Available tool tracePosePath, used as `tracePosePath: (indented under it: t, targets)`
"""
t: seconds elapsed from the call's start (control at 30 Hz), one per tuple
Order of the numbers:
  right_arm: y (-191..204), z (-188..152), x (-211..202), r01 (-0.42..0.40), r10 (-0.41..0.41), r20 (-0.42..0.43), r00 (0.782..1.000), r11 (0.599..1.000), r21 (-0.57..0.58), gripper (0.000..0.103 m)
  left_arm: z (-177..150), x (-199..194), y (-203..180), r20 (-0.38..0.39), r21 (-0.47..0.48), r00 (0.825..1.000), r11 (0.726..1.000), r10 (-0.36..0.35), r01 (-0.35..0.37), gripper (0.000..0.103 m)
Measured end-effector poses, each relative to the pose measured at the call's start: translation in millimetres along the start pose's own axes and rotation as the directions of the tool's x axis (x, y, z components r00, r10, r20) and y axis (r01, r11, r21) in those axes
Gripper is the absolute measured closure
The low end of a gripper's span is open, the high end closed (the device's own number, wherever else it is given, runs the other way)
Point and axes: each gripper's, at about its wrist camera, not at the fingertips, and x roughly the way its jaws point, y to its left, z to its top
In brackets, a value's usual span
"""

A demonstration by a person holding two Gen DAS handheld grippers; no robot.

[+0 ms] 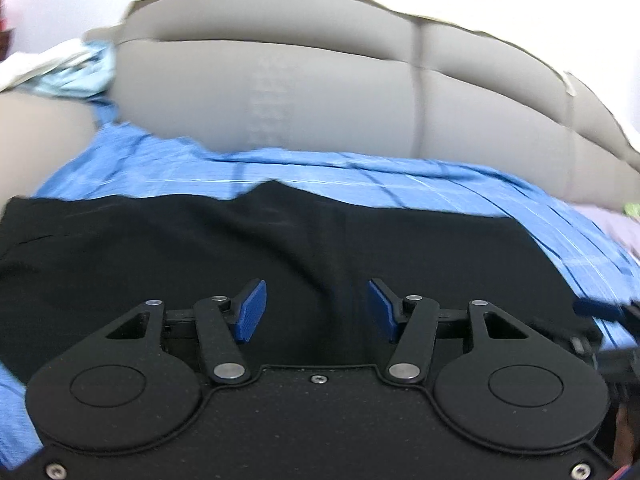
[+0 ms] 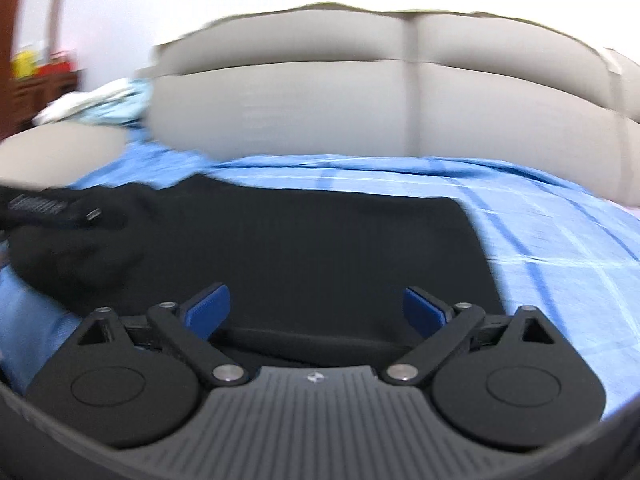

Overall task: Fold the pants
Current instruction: 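Grasp the trouser leg edge with the right gripper and fold it over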

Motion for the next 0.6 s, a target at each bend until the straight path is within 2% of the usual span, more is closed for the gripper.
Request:
tracePosePath:
  t: [0.13,0.23,0.27,0.3,0.4,0.57,0.6]
  targets:
    - [-25,-7,3,0.102,-0.102,-0.006,0.995,0.993,0.061,0.012,-12,12,-36,-0.036,0.052,0.999,0.998,-0.027,0.029,0.056]
    - [-31,-18,10,0.15,-0.148,-0.049,0.988,0.988,0.039,0.016,-27,20,-54,-0.079,0.06,0.997,0.998,-0.001,0.006,0.057]
    - [-31,-22,11,0.153,-0.151,-0.062,0.987,0.988,0.027,0.016,-33,24,-58,-0.102,0.064,0.995,0.998,0.021,-0.015,0.057]
    - [-30,-28,15,0.154,-0.153,-0.074,0.985,0.988,0.008,0.016,-40,22,-61,-0.08,0.079,0.996,0.996,0.04,-0.034,0.058]
    - [-28,-36,18,0.14,-0.141,-0.034,0.989,0.99,-0.034,0.014,-50,16,-69,-0.052,0.141,0.996,0.988,0.075,-0.067,0.058]
    - [-35,-37,22,0.114,-0.115,-0.029,0.993,0.993,-0.029,0.011,-47,16,-63,-0.063,0.091,0.995,0.993,0.079,-0.073,0.056]
    - [-35,-38,22,0.111,-0.112,-0.026,0.993,0.993,-0.03,0.011,-47,17,-61,-0.068,0.084,0.994,0.993,0.088,-0.082,0.052]
